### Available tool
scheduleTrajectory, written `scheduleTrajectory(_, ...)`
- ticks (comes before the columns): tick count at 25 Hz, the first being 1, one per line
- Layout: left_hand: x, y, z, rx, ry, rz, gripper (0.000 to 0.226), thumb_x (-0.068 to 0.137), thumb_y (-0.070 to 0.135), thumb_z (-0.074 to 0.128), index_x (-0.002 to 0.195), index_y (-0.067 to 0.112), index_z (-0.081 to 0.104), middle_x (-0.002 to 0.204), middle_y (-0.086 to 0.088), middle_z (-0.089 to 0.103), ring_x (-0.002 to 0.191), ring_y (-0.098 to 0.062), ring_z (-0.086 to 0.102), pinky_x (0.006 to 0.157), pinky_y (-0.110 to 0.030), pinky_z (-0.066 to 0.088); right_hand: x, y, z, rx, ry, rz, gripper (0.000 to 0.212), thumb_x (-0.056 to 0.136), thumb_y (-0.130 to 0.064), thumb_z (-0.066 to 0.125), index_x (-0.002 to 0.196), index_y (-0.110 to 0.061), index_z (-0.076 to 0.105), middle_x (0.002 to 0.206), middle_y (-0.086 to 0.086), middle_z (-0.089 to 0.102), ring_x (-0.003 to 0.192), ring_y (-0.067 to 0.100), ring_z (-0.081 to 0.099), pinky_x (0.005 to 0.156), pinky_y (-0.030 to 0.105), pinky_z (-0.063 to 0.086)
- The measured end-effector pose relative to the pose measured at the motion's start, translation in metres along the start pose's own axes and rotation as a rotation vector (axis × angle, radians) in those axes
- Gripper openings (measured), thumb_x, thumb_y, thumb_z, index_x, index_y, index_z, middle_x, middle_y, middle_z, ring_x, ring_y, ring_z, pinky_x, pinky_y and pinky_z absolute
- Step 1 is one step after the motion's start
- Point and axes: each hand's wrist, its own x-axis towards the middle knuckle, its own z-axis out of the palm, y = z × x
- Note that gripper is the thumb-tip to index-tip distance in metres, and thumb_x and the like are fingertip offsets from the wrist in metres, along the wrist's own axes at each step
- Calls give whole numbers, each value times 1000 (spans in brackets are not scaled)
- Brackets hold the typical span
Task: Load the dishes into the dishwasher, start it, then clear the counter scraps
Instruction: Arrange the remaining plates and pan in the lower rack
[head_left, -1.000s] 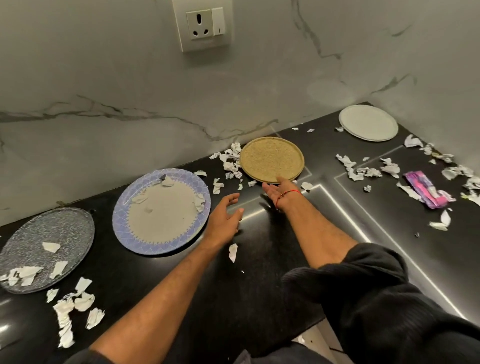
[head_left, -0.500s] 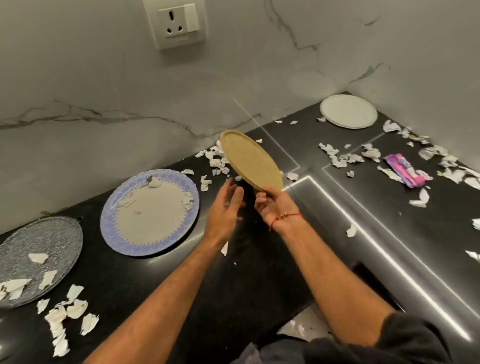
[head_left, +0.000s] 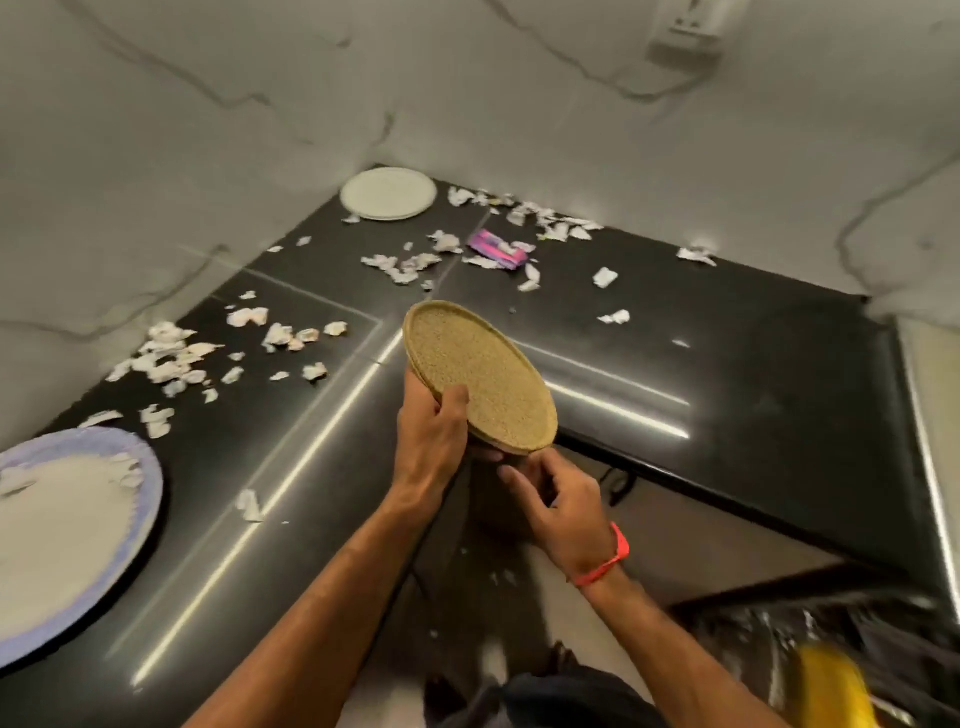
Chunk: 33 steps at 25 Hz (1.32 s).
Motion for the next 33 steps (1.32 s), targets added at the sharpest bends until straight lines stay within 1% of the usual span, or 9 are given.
scheduleTrajectory(2, -18, 4, 40, -14, -152, -50, 52, 102, 17, 51, 149, 29, 32, 131, -6, 57, 99, -27, 72, 66, -48, 63, -33, 25, -40, -218, 136, -74, 20, 89, -43, 67, 88, -31, 51, 84, -12, 51, 72, 5, 50, 64, 22, 43)
scheduleTrajectory(4, -42, 8, 86, 45, -293, -66, 56, 103, 17, 50, 151, 33, 27, 131, -6, 55, 101, -32, 70, 58, -46, 63, -66, 49, -78, -267, 314, -55, 24, 88, -38, 68, 98, -26, 49, 92, -11, 47, 77, 3, 48, 67, 19, 42)
scheduleTrajectory(6, -69, 9, 137, 139, -446, -74, 59, 104, 16, 49, 153, 35, 22, 128, -1, 55, 99, -28, 71, 57, -45, 62, -98, 74, -120, -303, 432, -39, 29, 86, -33, 68, 105, -21, 49, 97, -7, 47, 83, 5, 47, 70, 21, 44)
scheduleTrajectory(11, -150, -10, 271, 291, -774, -159, 51, 106, 18, 47, 148, 36, 25, 117, -4, 63, 80, -27, 77, 55, -43, 63, -188, 134, -215, -427, 503, 48, 32, 88, -27, 63, 120, -18, 63, 114, 2, 58, 105, 21, 58, 82, 37, 54)
scheduleTrajectory(16, -256, -52, 404, 511, -990, -265, 67, 104, 17, 47, 153, 44, 10, 114, -18, 67, 68, -33, 76, 53, -42, 62, -301, 205, -304, -480, 593, 121, 40, 88, -17, 65, 128, -13, 62, 120, 6, 61, 104, 24, 62, 85, 38, 54)
scheduleTrajectory(21, -335, -96, 483, 687, -1204, -386, 53, 105, 17, 44, 144, 37, 14, 94, -21, 74, 68, -37, 76, 58, -44, 63, -394, 258, -348, -555, 632, 250, 38, 89, -12, 66, 127, -10, 65, 116, 8, 64, 101, 23, 64, 77, 36, 56)
scheduleTrajectory(27, -359, -183, 556, 775, -1308, -440, 73, 101, 15, 60, 150, 40, 14, 111, -15, 70, 77, -31, 77, 53, -35, 61, -434, 345, -358, -485, 702, 470, 34, 94, -13, 58, 128, -12, 64, 117, 7, 63, 105, 23, 60, 86, 33, 52)
scheduleTrajectory(30, -354, -255, 600, 872, -1305, -367, 50, 96, 13, 68, 134, 23, 38, 117, -15, 68, 76, -27, 76, 46, -28, 57, -433, 422, -352, -363, 681, 641, 37, 98, -17, 51, 134, -17, 59, 120, 6, 59, 107, 28, 59, 88, 41, 53)
scheduleTrajectory(33, -344, -339, 649, 1011, -1282, -252, 72, 95, 10, 69, 153, 19, 27, 115, -10, 64, 71, -24, 76, 39, -24, 52, -420, 510, -339, -258, 666, 799, 41, 95, -26, 39, 130, -23, 60, 123, 6, 59, 107, 31, 61, 87, 45, 55)
